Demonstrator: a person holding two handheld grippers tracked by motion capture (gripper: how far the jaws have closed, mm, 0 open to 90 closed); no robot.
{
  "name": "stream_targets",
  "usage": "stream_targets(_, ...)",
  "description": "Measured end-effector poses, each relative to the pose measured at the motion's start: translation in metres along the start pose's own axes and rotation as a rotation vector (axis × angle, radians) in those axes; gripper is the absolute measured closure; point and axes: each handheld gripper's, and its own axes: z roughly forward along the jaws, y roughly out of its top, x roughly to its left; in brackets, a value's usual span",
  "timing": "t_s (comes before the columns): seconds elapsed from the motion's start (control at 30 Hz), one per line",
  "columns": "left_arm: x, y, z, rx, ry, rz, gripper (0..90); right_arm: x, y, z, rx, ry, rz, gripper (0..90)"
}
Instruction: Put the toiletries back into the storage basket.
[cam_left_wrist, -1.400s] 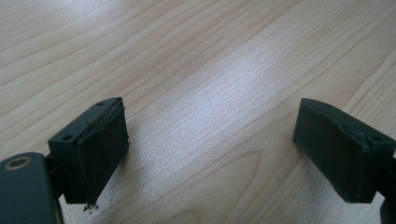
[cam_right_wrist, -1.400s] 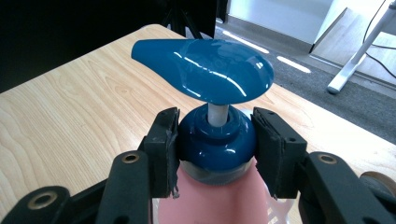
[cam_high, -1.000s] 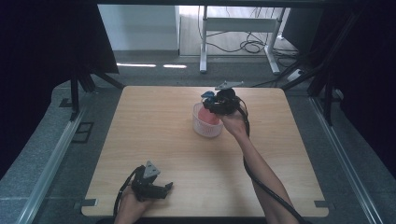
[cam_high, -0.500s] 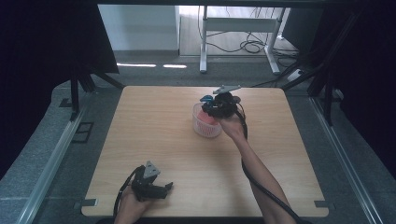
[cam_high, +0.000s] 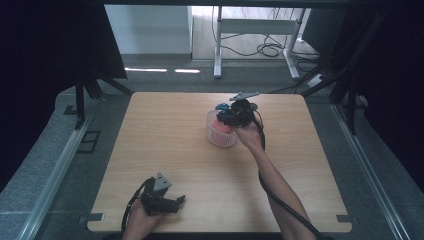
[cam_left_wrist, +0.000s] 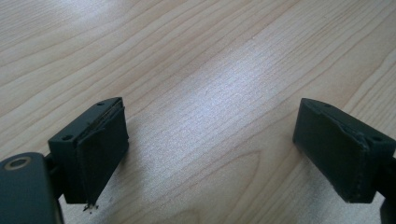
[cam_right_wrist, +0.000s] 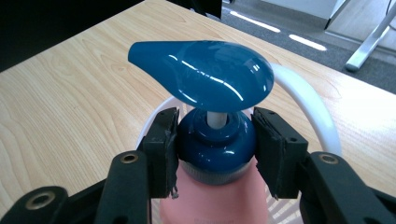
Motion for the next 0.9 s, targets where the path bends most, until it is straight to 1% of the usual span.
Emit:
stream_targets(0.03,0.000,0.000,0.000,0.000,0.000,0.000,9.9,0.000,-0.001,0.000,0.000,0.005,0.005,51.5)
stream_targets(0.17,0.000,0.000,0.000,0.000,0.000,0.000,9.9,0.003,-0.003,0.000,0.001,0.014,-0.016,50.4)
stream_targets(0.27,0.000,0.000,0.000,0.000,0.000,0.000,9.9,0.004,-0.002,0.000,0.009,0.004,-0.029,48.7)
stream_targets(0.4,0.000,0.000,0.000,0.000,0.000,0.000,9.9,0.004,-0.001,0.000,0.013,0.003,-0.031,45.0)
stream_targets(0.57,0.000,0.000,0.000,0.000,0.000,0.000,9.9,0.005,0.000,-0.002,0.012,0.006,-0.039,35.6)
stream_targets(0.67,0.000,0.000,0.000,0.000,0.000,-0.001,9.9,0.006,0.000,-0.003,0.007,0.002,-0.060,29.3)
stream_targets(0.77,0.000,0.000,0.000,-0.001,0.000,0.000,9.9,0.008,0.001,-0.006,0.002,-0.002,-0.084,25.3)
stream_targets(0.9,0.000,0.000,0.000,-0.001,0.000,0.000,9.9,0.010,0.002,-0.011,-0.009,-0.001,-0.091,20.0)
